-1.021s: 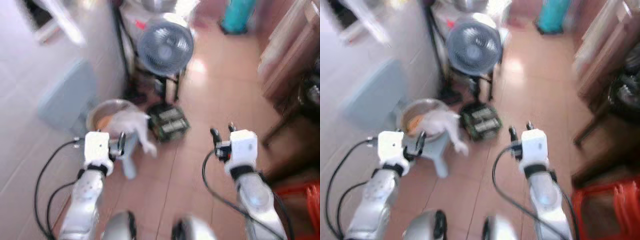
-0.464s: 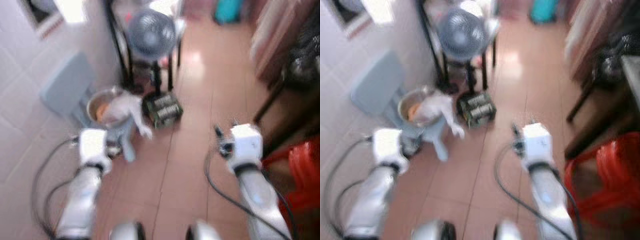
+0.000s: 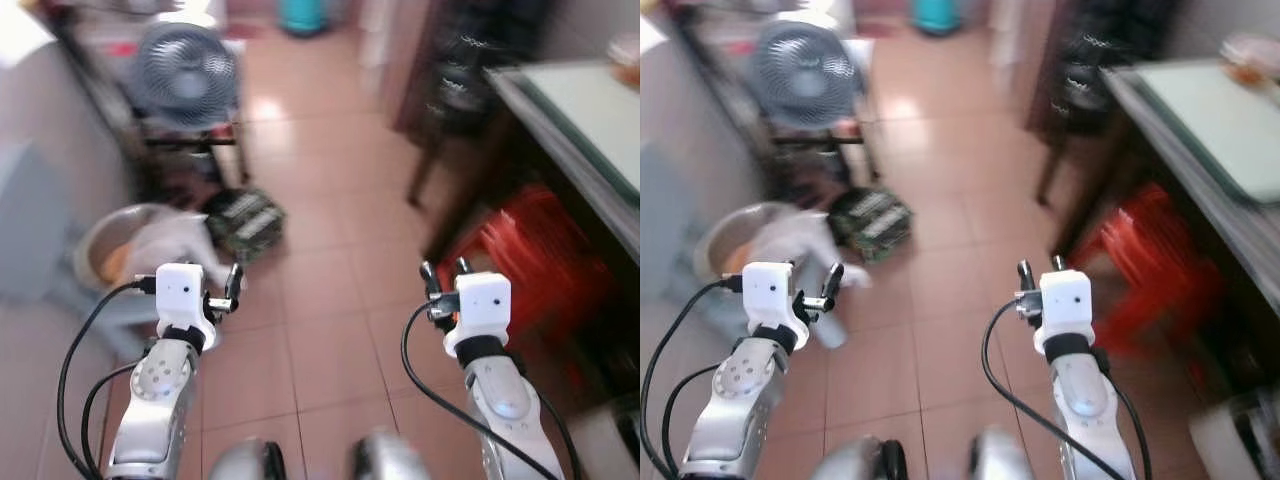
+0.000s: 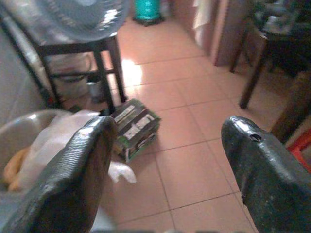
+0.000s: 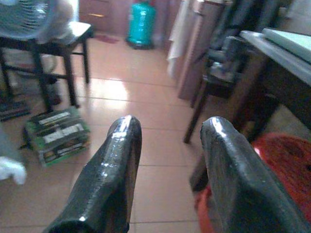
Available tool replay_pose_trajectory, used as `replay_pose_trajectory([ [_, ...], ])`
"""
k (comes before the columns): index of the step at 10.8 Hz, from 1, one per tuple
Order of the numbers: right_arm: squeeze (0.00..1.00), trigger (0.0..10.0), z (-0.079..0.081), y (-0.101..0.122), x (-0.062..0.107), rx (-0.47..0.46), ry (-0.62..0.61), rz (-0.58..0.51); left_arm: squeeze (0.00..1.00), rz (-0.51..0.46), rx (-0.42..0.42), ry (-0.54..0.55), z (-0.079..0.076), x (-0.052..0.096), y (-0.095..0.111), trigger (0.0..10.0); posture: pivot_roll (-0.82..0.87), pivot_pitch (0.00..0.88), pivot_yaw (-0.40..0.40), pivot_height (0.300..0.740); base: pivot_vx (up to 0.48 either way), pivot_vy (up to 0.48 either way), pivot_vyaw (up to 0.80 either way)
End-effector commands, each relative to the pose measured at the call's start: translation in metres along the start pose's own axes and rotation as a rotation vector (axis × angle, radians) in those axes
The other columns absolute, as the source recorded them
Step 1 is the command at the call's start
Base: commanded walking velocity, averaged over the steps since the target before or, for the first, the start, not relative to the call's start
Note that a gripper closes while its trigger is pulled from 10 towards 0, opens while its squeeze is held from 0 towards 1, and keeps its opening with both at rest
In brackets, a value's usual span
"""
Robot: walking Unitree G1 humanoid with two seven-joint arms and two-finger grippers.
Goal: Setting the table
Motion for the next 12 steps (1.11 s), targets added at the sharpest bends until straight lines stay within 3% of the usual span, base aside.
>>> replay_pose_trajectory([
  [1, 0.00, 10.0, -0.003, 0.000, -0.003, 0.000, -0.003, -0.002, 0.00, -0.003, -0.002, -0.014, -0.007, 0.000, -0.001, 10.0, -0.02, 0.096, 0.013, 0.740, 0.000, 0.000, -0.61],
  [4, 0.00, 10.0, 0.005, 0.007, -0.022, 0.020, 0.086, -0.036, 0.00, -0.043, 0.003, 0.029, -0.008, -0.006, 0.003, 10.0, 0.02, 0.075, -0.060, 0.740, 0.000, 0.000, 0.00],
  [6, 0.00, 10.0, -0.001, 0.002, -0.021, 0.004, 0.052, -0.016, 0.00, -0.027, -0.020, 0.011, -0.009, 0.000, -0.005, 10.0, 0.01, 0.076, -0.018, 0.740, 0.000, 0.000, -0.23],
  [9, 0.00, 10.0, 0.004, -0.006, -0.008, -0.016, 0.020, 0.009, 0.00, 0.014, -0.009, -0.011, -0.007, 0.001, -0.009, 10.0, -0.02, 0.078, 0.024, 0.740, 0.000, 0.087, -0.80],
  [12, 0.00, 10.0, -0.001, 0.005, -0.020, -0.008, 0.004, -0.043, 0.00, -0.002, -0.006, -0.040, -0.009, -0.008, -0.003, 10.0, -0.04, 0.088, 0.055, 0.740, 0.000, 0.288, -0.80],
])
Point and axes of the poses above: a point about 5 cm out from each wrist's last joint towards the gripper, its own x axis pointing back from the gripper into the wrist, its own y axis along the axis of the wrist's last joint, z = x × y, the point moved 1 cm from there along -x, pointing out of the wrist towards the gripper, and after that the axes turned 1 degree about -x, right-handed, at the moved point
